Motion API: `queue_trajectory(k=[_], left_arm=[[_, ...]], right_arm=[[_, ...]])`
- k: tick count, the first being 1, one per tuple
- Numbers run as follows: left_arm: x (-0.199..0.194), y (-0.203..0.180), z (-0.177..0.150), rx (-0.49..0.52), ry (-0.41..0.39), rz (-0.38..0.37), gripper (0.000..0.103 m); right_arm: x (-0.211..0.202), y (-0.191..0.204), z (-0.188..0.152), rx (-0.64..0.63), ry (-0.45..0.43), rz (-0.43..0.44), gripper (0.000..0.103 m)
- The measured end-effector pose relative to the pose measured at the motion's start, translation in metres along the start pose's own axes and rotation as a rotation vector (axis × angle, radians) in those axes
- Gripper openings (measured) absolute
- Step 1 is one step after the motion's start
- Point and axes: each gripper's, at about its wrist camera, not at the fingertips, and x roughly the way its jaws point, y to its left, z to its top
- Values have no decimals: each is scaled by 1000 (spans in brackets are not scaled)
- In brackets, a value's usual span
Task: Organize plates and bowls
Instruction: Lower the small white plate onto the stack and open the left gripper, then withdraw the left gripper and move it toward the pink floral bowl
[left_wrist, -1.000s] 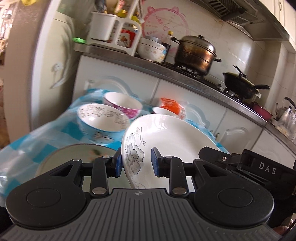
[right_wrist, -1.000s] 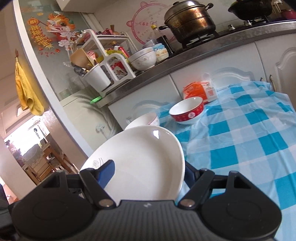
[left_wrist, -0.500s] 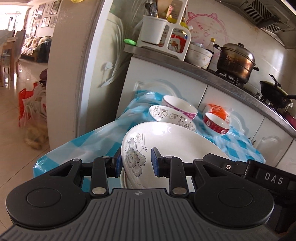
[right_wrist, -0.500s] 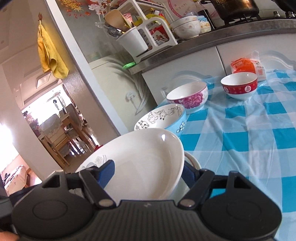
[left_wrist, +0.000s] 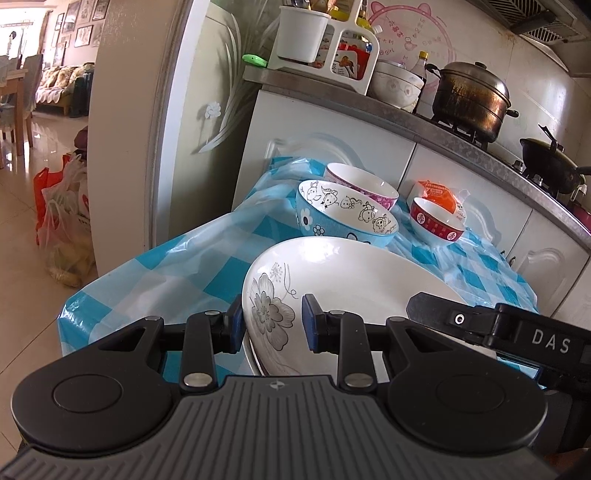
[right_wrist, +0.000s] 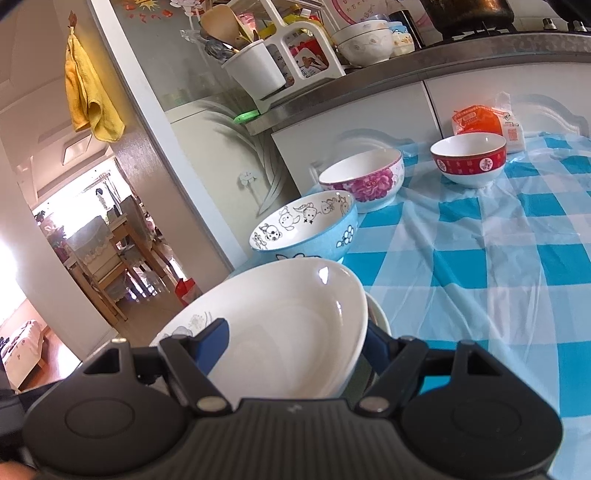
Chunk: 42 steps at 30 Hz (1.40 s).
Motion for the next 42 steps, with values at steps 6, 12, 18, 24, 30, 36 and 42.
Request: queue_trajectory(k=[6, 12, 18, 24, 30, 36, 42], left_arm=[[0, 2, -3, 24, -3, 15, 32], [-4, 0, -2, 52, -32, 27, 46], [-4, 5, 0, 32, -31, 38, 50], [-14, 0, 6, 18, -55, 33, 64], [-21, -10, 9, 38, -50, 11, 86], [-25, -28, 9, 87, -38, -19, 99], [-23, -45, 8, 128, 7, -41, 103]], right_arm=[[2, 3, -2, -28, 7, 0, 78], [-1, 8, -3, -77, -10, -17, 83], [-13, 8, 1, -131, -73, -72, 101], [-31, -6, 9, -90, -143, -93, 102], [-43, -29, 9, -5, -172, -147, 102], [-54, -49, 8, 58, -183, -187, 102], [-61, -64, 6, 100, -175, -212, 102]])
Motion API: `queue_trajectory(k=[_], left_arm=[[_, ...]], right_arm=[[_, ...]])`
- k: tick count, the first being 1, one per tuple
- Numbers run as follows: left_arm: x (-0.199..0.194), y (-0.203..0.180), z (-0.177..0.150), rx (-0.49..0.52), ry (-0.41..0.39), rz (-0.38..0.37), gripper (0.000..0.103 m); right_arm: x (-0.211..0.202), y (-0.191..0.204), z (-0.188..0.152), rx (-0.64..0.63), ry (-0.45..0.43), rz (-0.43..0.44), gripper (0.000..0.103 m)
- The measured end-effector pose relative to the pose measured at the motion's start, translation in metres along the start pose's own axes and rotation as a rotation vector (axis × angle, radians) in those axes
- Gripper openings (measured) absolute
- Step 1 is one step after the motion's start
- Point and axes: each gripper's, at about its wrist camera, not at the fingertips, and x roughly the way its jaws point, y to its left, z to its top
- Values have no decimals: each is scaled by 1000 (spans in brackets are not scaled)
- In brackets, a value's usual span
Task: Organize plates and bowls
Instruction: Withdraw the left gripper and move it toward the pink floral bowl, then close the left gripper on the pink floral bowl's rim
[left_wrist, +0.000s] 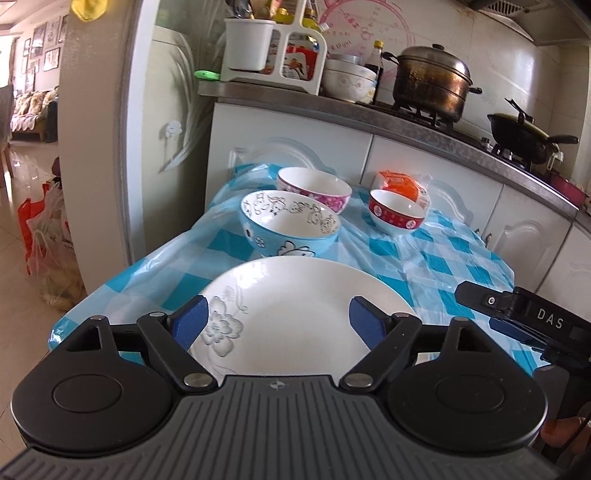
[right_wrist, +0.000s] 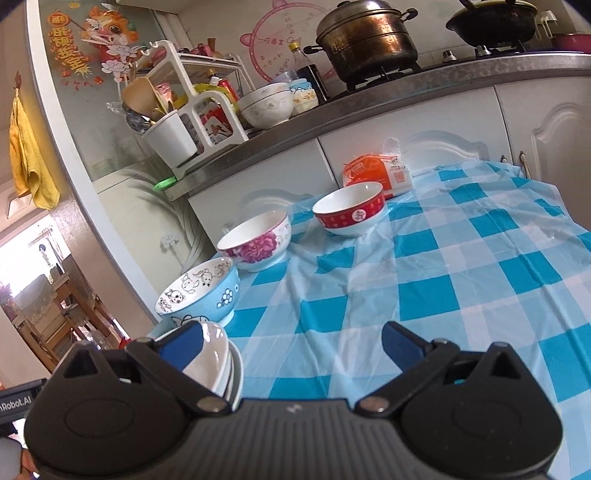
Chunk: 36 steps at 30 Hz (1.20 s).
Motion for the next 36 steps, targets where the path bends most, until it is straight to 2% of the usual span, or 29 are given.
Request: queue_trajectory(k=[5, 13, 21, 29, 36], left_arm=[[1, -10, 6, 24, 17, -16, 103], [-16, -28, 27, 55, -17, -48, 103], [-16, -27, 66, 19, -16, -90, 103], [36, -15, 117, -21, -3, -99, 103], [97, -1, 149, -50, 21, -72, 103]], right_arm=[[-5, -12, 1, 7, 4, -53, 102], [-21, -24, 11, 13, -19, -100, 102], [-24, -32, 25, 51, 16, -81, 102], [5, -40, 39, 125, 84, -22, 102], [43, -31, 66, 125, 53, 44, 102]])
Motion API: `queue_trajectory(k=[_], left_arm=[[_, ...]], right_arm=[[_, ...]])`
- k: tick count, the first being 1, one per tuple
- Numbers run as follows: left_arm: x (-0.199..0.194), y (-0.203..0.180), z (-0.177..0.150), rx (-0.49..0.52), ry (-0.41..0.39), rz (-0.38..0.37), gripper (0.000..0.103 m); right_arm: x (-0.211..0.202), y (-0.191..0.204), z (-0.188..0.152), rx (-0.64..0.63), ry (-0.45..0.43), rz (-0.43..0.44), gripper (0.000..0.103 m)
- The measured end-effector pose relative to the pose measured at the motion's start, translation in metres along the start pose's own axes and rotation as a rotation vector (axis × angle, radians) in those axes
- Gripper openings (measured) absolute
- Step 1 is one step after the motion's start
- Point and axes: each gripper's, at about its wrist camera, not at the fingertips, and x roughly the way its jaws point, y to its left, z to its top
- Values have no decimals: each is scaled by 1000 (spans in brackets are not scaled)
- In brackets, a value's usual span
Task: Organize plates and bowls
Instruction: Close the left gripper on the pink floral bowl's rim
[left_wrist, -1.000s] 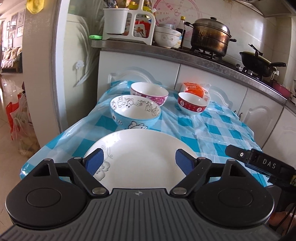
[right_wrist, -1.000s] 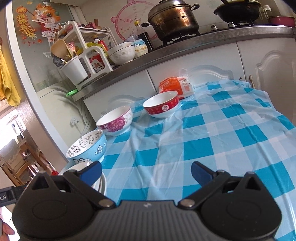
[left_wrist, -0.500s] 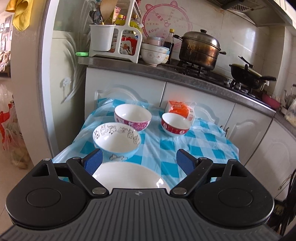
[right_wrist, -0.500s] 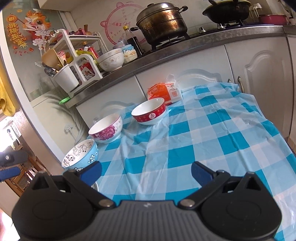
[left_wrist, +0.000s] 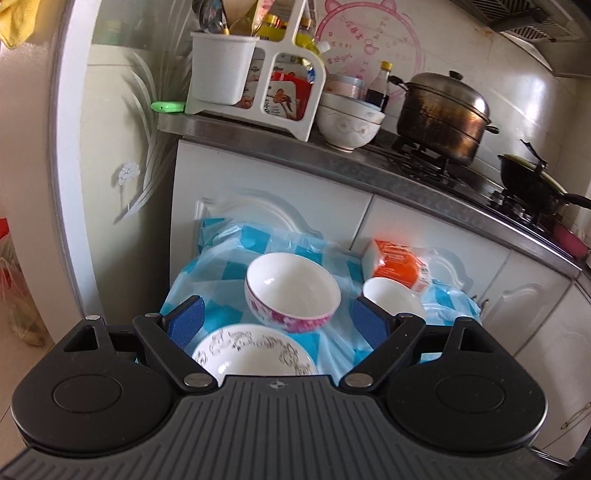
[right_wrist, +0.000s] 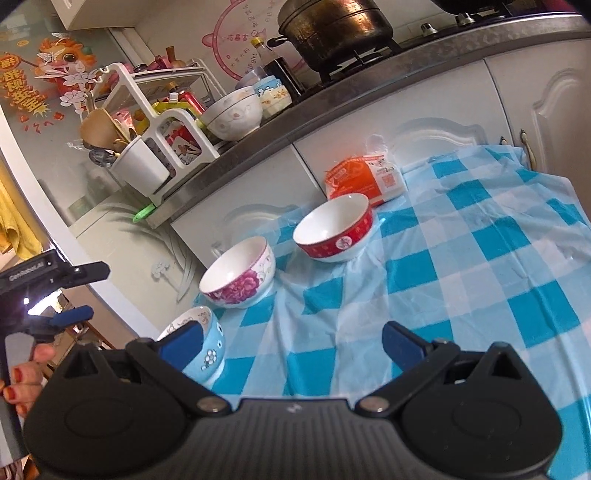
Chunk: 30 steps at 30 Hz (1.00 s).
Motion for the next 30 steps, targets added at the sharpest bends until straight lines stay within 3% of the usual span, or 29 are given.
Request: queue_trajectory(k=[9, 14, 18, 21, 27, 30], left_arm=[[81, 17, 16, -18, 102, -16, 103], [119, 26, 19, -58, 152, -39, 101], [146, 28, 20, -57, 178, -35, 90], [158, 29, 21, -56, 203, -41, 75], [180, 36, 20, -65, 248, -46, 61], [188, 37, 18, -80, 281, -55, 44]], right_arm=[[81, 12, 29, 18, 45, 119, 101], [129, 13, 38, 35, 81, 138, 86], [161, 17, 38, 24, 124, 147, 83], [181, 16, 38, 25, 144, 142, 83], [205, 4, 40, 89, 163, 144, 83], [216, 2, 41, 116, 174, 165, 80]])
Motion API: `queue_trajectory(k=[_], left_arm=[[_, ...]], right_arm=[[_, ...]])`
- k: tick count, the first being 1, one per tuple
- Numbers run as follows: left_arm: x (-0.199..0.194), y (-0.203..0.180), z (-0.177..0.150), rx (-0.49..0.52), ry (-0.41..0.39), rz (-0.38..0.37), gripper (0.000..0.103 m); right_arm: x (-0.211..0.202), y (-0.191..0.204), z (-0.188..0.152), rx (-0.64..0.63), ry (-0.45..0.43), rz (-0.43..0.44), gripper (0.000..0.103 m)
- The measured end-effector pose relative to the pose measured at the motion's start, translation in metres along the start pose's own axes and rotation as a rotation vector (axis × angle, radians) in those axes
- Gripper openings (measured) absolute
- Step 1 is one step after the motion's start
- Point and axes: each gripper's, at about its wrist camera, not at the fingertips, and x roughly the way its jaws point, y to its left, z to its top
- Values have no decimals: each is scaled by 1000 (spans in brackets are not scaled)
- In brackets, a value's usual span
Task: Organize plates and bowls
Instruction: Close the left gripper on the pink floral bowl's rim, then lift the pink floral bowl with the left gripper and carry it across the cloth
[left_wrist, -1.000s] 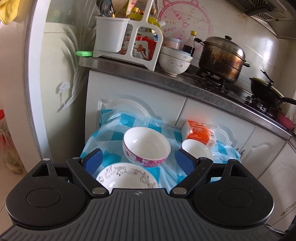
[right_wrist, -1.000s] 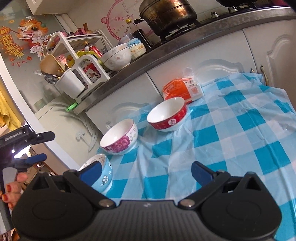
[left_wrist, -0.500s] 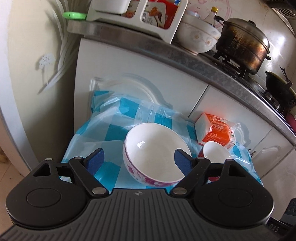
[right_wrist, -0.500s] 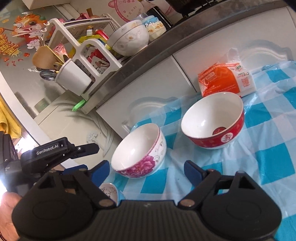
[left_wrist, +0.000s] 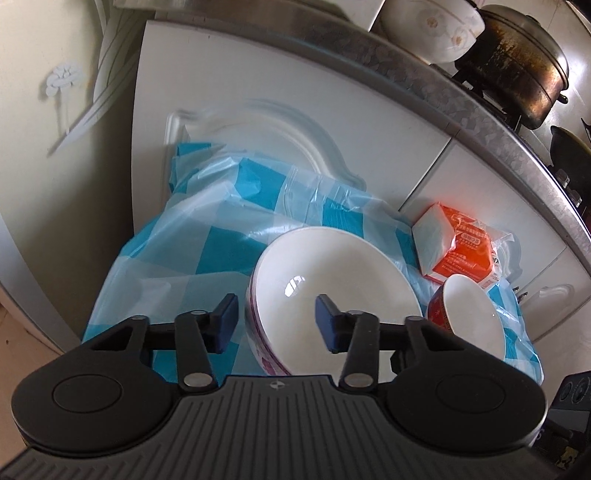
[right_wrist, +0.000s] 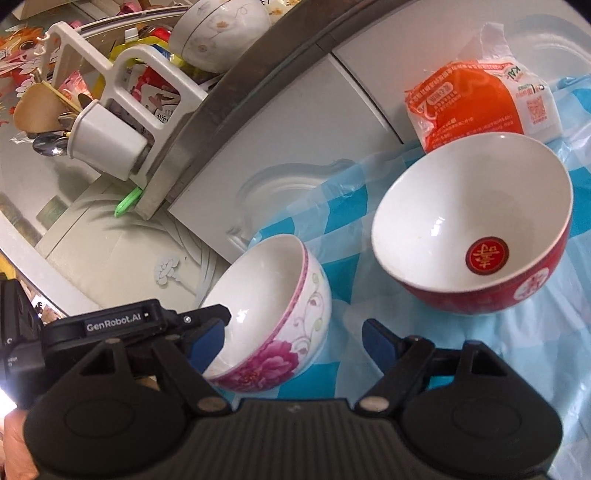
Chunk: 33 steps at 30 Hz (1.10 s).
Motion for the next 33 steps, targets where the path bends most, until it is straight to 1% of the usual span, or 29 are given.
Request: queue_trajectory(k=[4, 10, 15, 24, 29, 33], left_arm=[[6, 1, -2, 20, 13, 12, 35], [5, 5, -3, 18, 10, -8, 32], [0, 1, -4, 13, -9, -29, 32], [-27, -13, -5, 27, -47, -58, 32], [-49, -27, -12, 42, -61, -79, 32], [-67, -41, -22, 49, -69, -103, 32]], right_arm=[[8, -5, 0, 42, 18, 71, 69], [10, -5, 2, 57, 8, 75, 70], [6, 6, 3, 4, -13, 48, 70], [-23, 20, 6, -43, -64, 65, 70], [-48, 27, 6, -56, -99, 78, 70], [-73, 28, 2, -39, -132, 92, 70]])
